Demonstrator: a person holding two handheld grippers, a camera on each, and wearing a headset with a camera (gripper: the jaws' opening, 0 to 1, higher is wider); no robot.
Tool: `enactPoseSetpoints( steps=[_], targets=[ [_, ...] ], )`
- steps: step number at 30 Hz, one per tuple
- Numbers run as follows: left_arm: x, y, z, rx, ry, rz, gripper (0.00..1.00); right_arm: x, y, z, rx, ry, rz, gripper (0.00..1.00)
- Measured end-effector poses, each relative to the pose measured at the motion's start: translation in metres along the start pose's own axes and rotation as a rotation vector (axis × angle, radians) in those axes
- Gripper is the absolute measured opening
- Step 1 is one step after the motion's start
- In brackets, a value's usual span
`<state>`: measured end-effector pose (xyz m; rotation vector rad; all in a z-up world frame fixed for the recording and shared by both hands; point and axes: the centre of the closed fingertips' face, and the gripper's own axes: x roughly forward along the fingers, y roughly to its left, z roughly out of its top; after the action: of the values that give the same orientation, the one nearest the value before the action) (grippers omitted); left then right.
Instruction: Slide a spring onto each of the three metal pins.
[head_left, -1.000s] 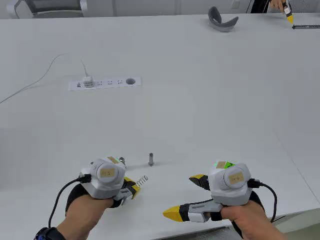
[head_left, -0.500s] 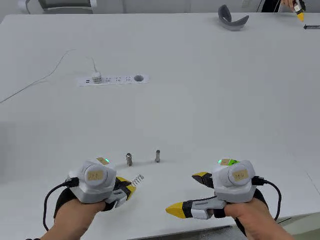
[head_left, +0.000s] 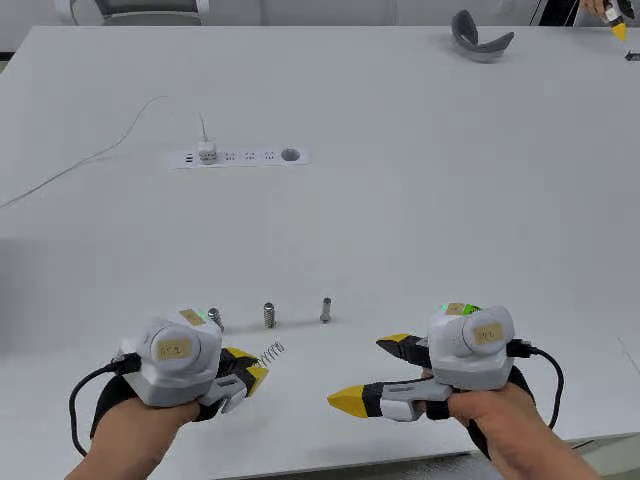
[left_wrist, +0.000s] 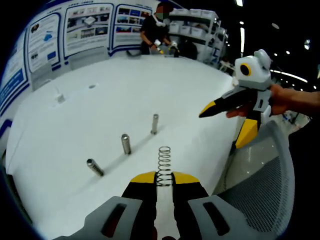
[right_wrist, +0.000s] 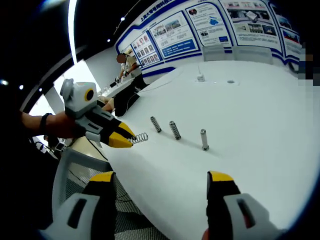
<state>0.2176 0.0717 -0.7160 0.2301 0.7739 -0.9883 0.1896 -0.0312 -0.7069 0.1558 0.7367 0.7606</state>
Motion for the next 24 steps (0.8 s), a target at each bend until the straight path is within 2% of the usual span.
enactPoseSetpoints(
  steps=[7, 12, 24],
  targets=[
    [-0.007, -0.004, 0.006, 0.023, -0.009, -0.004, 0.11, 0.003, 0.003, 0.009, 0.011, -0.015, 0.028, 0.70],
    [-0.008, -0.009, 0.009, 0.033, -0.015, -0.012, 0.11, 0.005, 0.007, 0.017, 0.037, -0.046, 0.050, 0.64],
    [-0.003, -0.035, 0.020, 0.065, -0.031, -0.059, 0.11, 0.013, 0.025, 0.025, 0.120, -0.073, 0.132, 0.53]
  ],
)
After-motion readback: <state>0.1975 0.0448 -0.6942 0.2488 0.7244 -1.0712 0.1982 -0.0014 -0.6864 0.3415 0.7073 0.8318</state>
